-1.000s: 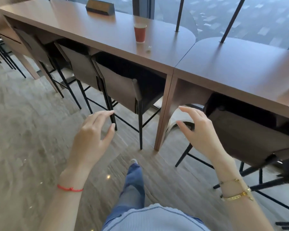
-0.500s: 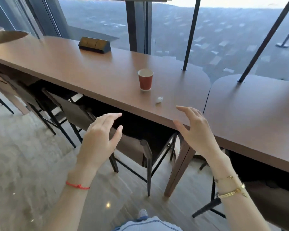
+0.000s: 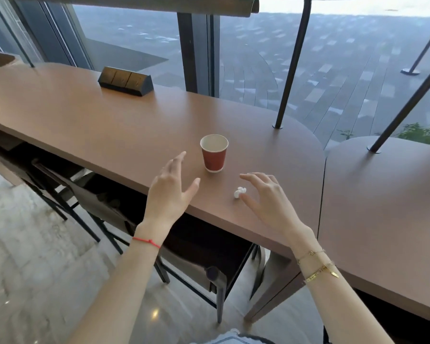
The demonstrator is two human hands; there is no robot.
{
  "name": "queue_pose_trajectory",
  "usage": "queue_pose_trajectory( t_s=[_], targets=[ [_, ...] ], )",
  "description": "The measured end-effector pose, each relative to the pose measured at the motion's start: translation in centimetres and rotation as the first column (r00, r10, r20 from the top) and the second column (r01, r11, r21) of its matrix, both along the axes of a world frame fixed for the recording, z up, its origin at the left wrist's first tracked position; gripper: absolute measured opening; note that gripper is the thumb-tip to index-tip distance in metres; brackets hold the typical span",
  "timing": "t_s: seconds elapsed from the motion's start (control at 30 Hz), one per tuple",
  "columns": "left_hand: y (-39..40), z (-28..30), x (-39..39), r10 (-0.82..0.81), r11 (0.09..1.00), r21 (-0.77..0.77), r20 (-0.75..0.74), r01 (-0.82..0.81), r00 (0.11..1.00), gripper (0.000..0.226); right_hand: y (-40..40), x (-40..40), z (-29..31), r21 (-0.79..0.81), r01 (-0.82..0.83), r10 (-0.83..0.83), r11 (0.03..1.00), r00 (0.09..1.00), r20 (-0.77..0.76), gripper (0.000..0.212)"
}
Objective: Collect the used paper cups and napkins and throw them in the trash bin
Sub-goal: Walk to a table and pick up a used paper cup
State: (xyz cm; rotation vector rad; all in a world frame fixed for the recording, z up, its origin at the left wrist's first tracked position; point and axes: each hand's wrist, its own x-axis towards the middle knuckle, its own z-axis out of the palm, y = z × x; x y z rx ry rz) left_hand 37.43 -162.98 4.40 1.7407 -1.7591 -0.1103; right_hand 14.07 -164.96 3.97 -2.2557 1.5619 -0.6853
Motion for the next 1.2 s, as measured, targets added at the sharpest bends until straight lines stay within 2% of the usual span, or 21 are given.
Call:
queue_pose_trajectory(
  t_s=[0.13, 0.23, 0.3, 0.43, 0.7, 0.93, 1.2],
  targets=[
    [-4.8, -0.7, -1.0, 0.037, 0.995, 0.1, -0.129, -0.024, 0.991, 0.093, -1.9, 0.4, -0.9, 0.042, -0.062, 0.063, 0.997, 0.998, -0.026, 0.041],
    [-7.4, -1.8, -1.7, 0.092, 0.982, 0.186, -0.262, -0.043, 0.961, 0.104, -2.9, 0.7, -1.8, 0.059, -0.12, 0.123, 0.991, 0.99, -0.065, 0.039],
    [-8.5, -2.7, -2.1, 0.095, 0.981, 0.192, -0.303, -0.037, 0.948, 0.105, -3.4, 0.7, -2.4, 0.057, -0.142, 0.146, 0.988, 0.986, -0.075, 0.029],
    [-9.7, -3.7, -2.8, 0.081, 0.99, 0.137, -0.322, -0.038, 0.943, 0.094, -4.0, 0.5, -3.2, 0.04, -0.142, 0.143, 0.989, 0.989, -0.042, 0.013],
    [-10.3, -3.7, -3.9, 0.042, 0.999, 0.03, -0.346, -0.034, 0.937, 0.064, -4.0, -0.8, -3.1, 0.003, -0.084, 0.083, 0.996, 0.996, 0.038, 0.009],
    [-7.3, -2.3, -4.4, -0.032, 0.999, -0.041, -0.347, 0.019, 0.937, 0.068, -1.9, -3.2, -1.6, -0.047, 0.047, -0.038, 0.998, 0.985, 0.171, 0.004],
    [-0.3, -1.3, -4.4, -0.211, 0.973, 0.003, -0.406, 0.232, 0.889, 0.071, 5.0, -5.8, -1.0, -0.062, 0.284, -0.268, 0.957, 0.943, 0.197, 0.005]
  ],
)
